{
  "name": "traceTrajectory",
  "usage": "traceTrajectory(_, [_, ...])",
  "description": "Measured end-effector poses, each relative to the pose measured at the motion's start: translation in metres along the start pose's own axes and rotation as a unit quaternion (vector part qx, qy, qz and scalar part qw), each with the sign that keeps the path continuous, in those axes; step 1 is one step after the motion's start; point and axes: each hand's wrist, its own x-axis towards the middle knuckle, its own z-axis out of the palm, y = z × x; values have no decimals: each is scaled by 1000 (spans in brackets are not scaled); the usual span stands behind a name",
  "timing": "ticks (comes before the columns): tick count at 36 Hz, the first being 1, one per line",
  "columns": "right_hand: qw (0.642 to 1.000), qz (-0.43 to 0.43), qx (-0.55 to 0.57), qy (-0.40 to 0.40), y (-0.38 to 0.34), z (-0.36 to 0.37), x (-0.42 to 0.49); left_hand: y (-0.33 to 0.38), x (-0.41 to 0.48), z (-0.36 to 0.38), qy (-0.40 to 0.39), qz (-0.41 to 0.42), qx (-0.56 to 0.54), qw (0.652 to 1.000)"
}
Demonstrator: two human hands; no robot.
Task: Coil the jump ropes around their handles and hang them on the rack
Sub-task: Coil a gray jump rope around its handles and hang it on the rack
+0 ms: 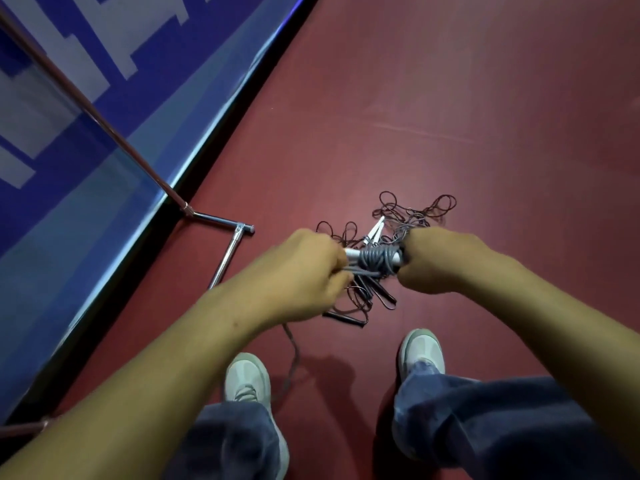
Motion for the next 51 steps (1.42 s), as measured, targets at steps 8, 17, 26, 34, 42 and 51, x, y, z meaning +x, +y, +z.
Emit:
traceTrajectory(8, [974, -213, 71, -43, -6, 1, -26, -37, 8, -20, 58, 14, -110, 992])
traceTrajectory(17, [876, -226, 426, -8, -13, -25, -35, -38, 3, -7, 17, -11, -398, 917])
traceTrajectory(26, [925, -9, 368, 95, -11, -13, -7, 0, 0, 8, -6, -103, -337, 936])
traceTrajectory(34, [998, 8, 52, 37, -4, -1, -8, 6, -2, -10, 33, -43, 35, 998])
traceTrajectory(42, [987, -156, -26, 9, -6, 5, -25, -26, -1, -38, 98, 3, -52, 994])
traceTrajectory(51, [953, -273, 130, -8, -22, -1, -37, -38, 1, -31, 78, -16, -274, 958])
